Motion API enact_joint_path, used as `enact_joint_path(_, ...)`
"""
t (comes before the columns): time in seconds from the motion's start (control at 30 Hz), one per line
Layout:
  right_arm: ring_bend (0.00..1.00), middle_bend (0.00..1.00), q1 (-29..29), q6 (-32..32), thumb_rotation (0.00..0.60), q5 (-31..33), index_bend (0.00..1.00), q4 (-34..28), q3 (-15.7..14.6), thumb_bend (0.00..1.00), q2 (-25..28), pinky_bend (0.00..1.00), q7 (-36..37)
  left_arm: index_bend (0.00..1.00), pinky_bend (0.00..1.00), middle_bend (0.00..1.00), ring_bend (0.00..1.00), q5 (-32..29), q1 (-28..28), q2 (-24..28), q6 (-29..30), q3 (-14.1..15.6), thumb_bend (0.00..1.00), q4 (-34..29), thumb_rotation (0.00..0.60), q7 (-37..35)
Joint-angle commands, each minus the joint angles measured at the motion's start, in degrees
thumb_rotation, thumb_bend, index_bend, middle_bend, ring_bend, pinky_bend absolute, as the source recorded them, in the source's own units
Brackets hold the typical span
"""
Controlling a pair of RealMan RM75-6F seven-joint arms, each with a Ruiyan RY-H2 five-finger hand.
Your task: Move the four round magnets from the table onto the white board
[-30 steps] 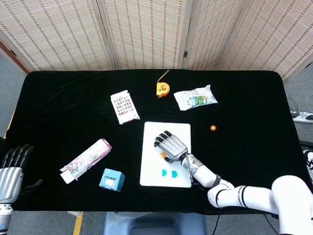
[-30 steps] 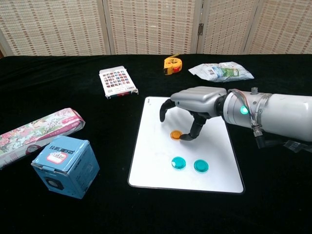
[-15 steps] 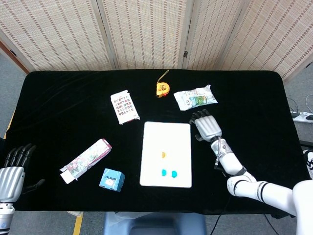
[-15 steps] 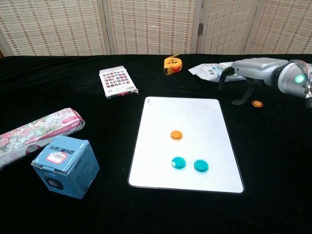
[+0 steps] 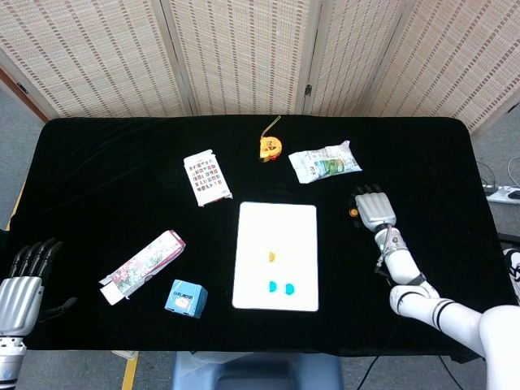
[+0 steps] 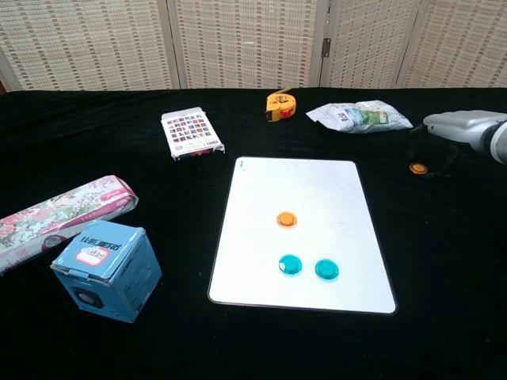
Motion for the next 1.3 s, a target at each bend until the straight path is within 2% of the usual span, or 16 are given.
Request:
enact_joint_path(0.03,0.12,0.19,0.05,-1.21,0.6,0.03,0.38,2.12,0.33,0.37,-1.1,0.08,0.72,0.01,0.0,0.08,0.06,-0.05,0.0,0.03,-0.11,0.06,0.15,-0.08,0.6,0.09)
enact_joint_path(0.37,0.12,0.2,0.64,-3.32,0.6,-0.38,0.39,6.69,1.45,0.37,-3.07,0.08,1.51,0.01,0.0,0.08,0.06,-0.46,-0.13,0.06,-0.46,-0.04,0.15,-0.27,0.6,0.6)
enact_joint_path(0.77,0.13,0.2,1.17,-4.14,0.6,-1.08,0.45,8.46,2.35,0.37,-4.43,0.08,1.35,0.01,0.0,0.08,0.06,-0.85,-0.21,-0.11,-0.76,-0.11,0.15,0.14,0.6,0.24)
enact_joint_path(1.0,0.15,0.22,1.28,-4.28,0.6,-0.85,0.53,9.46,2.78,0.37,-5.17,0.09,0.78,0.01,0.0,0.08,0.06,-0.95,-0.15,-0.3,-0.77,-0.1,0.15,0.69,0.6,-0.26)
enact_joint_path(1.17,0.16,0.23,0.92,-3.49,0.6,-1.67,0.56,8.26,2.92,0.38,-4.34,0.09,0.87,0.01,0.0,0.08,0.06,-0.84,-0.29,-0.41,-0.92,-0.1,0.15,0.78,0.6,-0.44)
enact_joint_path(1.3,0.16,0.23,0.14,-1.73,0.6,-3.59,0.56,2.93,3.04,0.38,-1.38,0.09,1.61,0.01,0.0,0.08,0.06,-0.82,-0.48,-0.42,-1.0,-0.25,0.15,0.74,0.6,-0.33)
